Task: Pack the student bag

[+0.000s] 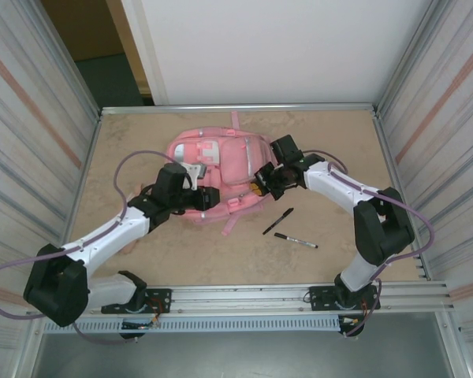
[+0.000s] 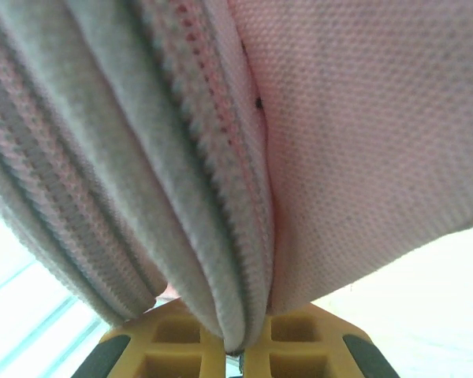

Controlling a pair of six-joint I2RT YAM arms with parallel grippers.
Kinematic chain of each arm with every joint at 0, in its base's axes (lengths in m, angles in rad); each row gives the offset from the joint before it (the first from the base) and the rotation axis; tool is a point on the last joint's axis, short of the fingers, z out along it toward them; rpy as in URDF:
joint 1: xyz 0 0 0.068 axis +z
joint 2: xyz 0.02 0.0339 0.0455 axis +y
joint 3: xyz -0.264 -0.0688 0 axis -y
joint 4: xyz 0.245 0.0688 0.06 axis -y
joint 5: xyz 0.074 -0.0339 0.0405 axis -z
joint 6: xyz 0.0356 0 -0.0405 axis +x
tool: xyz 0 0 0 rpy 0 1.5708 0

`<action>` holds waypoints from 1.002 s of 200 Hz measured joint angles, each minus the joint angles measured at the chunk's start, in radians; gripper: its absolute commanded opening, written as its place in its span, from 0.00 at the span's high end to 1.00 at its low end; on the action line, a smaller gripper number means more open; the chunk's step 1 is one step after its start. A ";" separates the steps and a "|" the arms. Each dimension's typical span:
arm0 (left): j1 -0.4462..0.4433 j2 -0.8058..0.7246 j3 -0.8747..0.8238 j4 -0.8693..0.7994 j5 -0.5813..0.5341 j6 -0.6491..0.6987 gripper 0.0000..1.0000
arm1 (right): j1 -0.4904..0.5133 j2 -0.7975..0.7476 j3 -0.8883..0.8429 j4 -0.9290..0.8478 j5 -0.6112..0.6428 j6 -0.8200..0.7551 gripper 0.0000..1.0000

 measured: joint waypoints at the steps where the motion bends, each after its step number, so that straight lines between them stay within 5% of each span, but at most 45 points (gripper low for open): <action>1: -0.005 0.000 0.000 0.002 0.001 -0.001 0.59 | 0.000 0.000 0.000 0.000 0.000 0.000 1.00; 34: -0.093 0.065 0.057 -0.003 0.000 -0.003 0.59 | 0.015 0.010 0.006 0.006 -0.003 0.005 1.00; 108: -0.093 0.240 0.124 -0.007 -0.011 -0.054 0.64 | 0.038 0.026 0.024 0.033 -0.031 0.034 1.00; 151: -0.098 0.248 0.149 -0.060 -0.089 -0.064 0.53 | 0.038 0.027 0.024 0.033 -0.033 0.034 1.00; 200: -0.103 0.252 0.155 -0.077 -0.120 -0.053 0.64 | 0.039 0.029 0.026 0.033 -0.034 0.034 1.00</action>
